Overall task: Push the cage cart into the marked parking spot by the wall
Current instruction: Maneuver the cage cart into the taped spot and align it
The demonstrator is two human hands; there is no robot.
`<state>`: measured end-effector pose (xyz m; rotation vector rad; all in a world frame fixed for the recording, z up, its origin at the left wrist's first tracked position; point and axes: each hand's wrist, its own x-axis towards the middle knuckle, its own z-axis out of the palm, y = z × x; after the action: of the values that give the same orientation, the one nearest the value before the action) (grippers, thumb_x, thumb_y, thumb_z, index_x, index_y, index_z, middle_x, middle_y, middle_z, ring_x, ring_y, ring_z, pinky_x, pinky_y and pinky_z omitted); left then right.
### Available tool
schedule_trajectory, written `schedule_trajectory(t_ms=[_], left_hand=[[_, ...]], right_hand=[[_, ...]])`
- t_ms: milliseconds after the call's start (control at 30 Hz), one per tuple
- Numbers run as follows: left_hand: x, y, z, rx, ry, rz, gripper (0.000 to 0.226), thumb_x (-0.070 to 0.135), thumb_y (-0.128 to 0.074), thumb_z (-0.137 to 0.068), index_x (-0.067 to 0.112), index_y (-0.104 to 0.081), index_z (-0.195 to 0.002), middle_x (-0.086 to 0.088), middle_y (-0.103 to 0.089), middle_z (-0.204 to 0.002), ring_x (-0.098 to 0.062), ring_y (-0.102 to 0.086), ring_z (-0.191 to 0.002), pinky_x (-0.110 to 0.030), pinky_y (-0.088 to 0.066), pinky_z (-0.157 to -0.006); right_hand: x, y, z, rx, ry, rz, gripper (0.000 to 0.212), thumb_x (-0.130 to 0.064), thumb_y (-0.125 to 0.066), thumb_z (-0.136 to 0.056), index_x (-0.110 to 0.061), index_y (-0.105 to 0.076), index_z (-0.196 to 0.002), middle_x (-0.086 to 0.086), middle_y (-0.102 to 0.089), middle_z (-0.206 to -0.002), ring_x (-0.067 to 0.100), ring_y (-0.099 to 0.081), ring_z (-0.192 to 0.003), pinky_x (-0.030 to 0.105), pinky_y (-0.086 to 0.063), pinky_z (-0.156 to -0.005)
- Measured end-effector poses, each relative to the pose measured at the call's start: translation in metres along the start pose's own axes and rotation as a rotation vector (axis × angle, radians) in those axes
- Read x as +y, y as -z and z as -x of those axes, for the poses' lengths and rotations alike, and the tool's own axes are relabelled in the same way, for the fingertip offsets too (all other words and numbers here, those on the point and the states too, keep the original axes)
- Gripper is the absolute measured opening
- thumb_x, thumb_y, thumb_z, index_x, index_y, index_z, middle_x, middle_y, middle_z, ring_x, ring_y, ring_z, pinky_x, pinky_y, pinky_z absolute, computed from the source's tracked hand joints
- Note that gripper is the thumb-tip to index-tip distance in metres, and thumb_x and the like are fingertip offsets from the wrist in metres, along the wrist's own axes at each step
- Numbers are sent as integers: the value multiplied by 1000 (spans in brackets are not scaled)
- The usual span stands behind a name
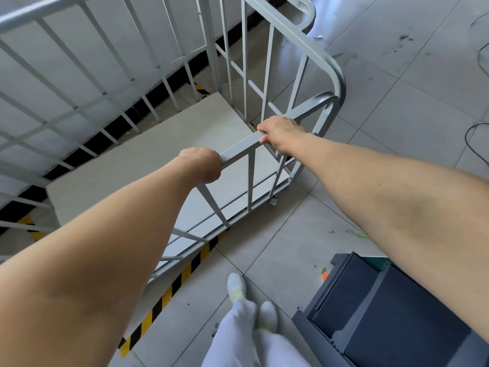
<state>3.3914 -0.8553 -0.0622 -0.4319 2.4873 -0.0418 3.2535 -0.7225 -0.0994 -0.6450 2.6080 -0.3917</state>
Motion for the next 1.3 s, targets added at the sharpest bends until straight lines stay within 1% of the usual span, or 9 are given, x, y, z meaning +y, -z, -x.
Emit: schedule_trajectory(t_ms=[100, 300, 433, 533, 767, 933, 1100, 1200, 1300], left_hand=[[-1, 5, -4, -39, -42, -26, 13, 18, -40, -97, 16, -51, -92, -3, -52, -91, -27, -51, -84, -31, -39, -72], [-5, 11, -9, -92, -104, -55, 15, 16, -42, -95, 11, -56, -93, -6, -54, -88, -27, -52, -82, -32, -40, -70], [-5, 22, -5, -118, -155, -68, 14, 16, -41, -95, 10, -50, -86, -4, -46, -65, -24, -49, -64, -31, -38, -69], [-6, 26, -1, -116, -175, -67, 16, 17, -41, -95, 9, -49, -84, -3, -43, -59, -15, -41, -50, -30, -38, -69], [-11, 29, 3, -116, -195, -47, 19, 24, -44, -97, 9, -56, -96, -2, -44, -63, -14, -42, -49, -30, -40, -71], [-14, 31, 4, -145, -205, -32, 33, 25, -45, -97, 2, -60, -115, -9, -54, -90, -15, -42, -48, -30, -40, -71], [-14, 32, 2, -146, -214, -41, 28, 26, -46, -98, 3, -60, -105, -10, -53, -88, -15, -42, -47, -29, -40, -71], [-14, 34, 0, -146, -212, -40, 29, 28, -48, -98, 3, -61, -105, -9, -53, -88, -15, -42, -46, -29, -41, -71], [-14, 36, -3, -156, -222, -43, 33, 28, -49, -98, 0, -62, -108, -10, -54, -90, -14, -42, -46, -28, -41, -70]], right_hand=[[-1, -3, -4, -20, -12, -3, 31, 2, -36, -88, -15, -42, -62, -10, -47, -60, 24, -45, -79, 26, -36, -71], [7, -2, -11, -126, -8, -244, 29, -21, -43, -88, -30, -52, -62, -13, -50, -67, 11, -48, -69, 24, -39, -68], [3, -2, -12, -73, 10, -6, 32, -4, -42, -87, -20, -41, -60, -11, -48, -62, 16, -46, -69, 28, -40, -72], [0, 0, -7, -34, 35, 56, 30, 0, -45, -88, -17, -44, -64, -9, -49, -62, 18, -47, -68, 28, -42, -71], [-1, 1, -7, -48, 23, 138, 28, 0, -43, -86, -18, -52, -67, -10, -52, -57, 16, -46, -62, 27, -49, -70], [-5, 1, -2, -55, 38, 157, 32, -2, -43, -87, -20, -44, -61, -6, -50, -60, 19, -44, -65, 28, -46, -69], [-5, 1, -2, -62, 21, 90, 33, -9, -43, -91, -23, -47, -62, -11, -49, -63, 21, -48, -80, 27, -39, -74], [-6, 4, -1, -40, 26, 103, 24, -4, -42, -88, -18, -54, -72, -10, -53, -63, 24, -53, -85, 29, -41, -76], [-6, 6, 0, -46, -2, 75, 26, -2, -37, -83, -17, -45, -63, -11, -56, -61, 22, -52, -83, 26, -36, -72]])
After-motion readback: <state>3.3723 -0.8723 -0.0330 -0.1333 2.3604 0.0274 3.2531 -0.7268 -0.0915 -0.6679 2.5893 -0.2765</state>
